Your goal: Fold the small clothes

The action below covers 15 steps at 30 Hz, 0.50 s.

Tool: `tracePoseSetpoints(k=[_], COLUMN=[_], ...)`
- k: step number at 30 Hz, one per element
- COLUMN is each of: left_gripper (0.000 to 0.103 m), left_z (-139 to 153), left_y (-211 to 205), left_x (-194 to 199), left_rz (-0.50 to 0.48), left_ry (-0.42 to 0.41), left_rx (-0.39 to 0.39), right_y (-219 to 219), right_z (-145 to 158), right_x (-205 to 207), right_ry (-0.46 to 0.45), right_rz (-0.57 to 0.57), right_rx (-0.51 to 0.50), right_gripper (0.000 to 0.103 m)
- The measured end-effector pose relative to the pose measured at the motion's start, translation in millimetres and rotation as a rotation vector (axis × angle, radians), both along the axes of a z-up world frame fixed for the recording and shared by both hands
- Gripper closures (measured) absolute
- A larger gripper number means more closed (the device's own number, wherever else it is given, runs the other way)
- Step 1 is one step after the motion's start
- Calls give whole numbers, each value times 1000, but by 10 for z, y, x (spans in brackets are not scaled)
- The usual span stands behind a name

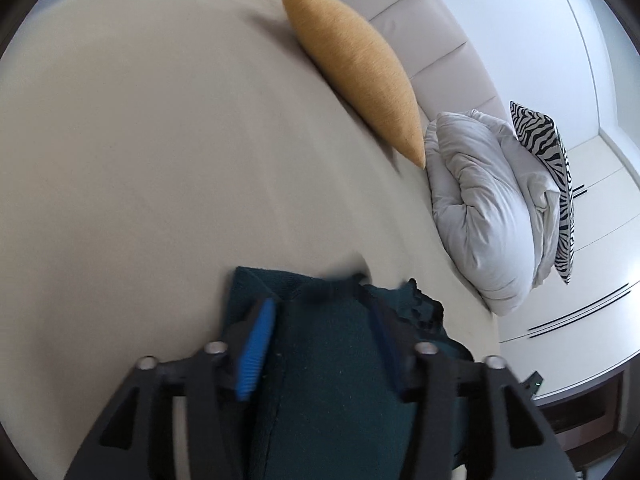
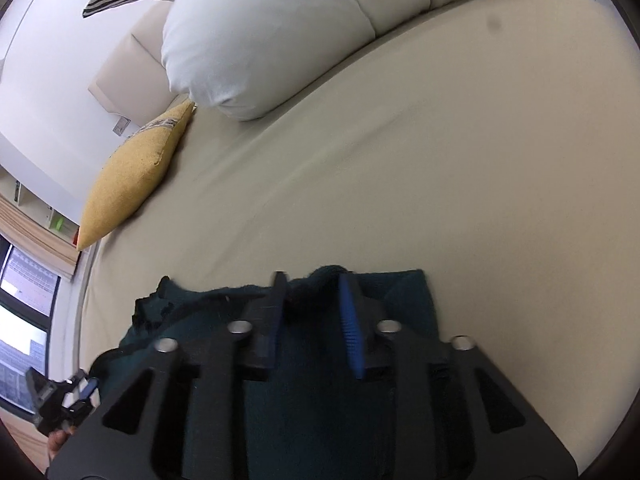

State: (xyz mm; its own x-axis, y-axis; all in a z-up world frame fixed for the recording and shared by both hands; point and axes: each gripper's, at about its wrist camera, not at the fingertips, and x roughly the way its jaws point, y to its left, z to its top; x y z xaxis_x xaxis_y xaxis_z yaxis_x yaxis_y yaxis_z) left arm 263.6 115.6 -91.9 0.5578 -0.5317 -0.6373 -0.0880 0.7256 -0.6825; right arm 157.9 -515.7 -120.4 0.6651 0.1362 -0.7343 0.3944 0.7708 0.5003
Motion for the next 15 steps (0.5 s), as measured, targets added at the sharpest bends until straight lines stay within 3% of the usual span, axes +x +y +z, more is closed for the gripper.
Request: tracePoseSetpoints(k=[2,7,10,15], left_gripper=[46,46,46,46], left_z=[68,172,167,42], left_y=[13,35,-49,-213], left_x=[-86,-301,-481,-743], left_rz=[-1,2,-33,-76], left_ry=[-23,-61,-73,-69], left_rx=[13,72,124,206], right_y=[3,-17,59,421], right_z=[77,293,380,319], right_x=[-98,-378,-498,-703], right_ry=[-26,-64,-77,-30], right_rz=[-17,-44,7,101], right_rx=[-23,-59,-67,-202], right_gripper=[40,40,40,41])
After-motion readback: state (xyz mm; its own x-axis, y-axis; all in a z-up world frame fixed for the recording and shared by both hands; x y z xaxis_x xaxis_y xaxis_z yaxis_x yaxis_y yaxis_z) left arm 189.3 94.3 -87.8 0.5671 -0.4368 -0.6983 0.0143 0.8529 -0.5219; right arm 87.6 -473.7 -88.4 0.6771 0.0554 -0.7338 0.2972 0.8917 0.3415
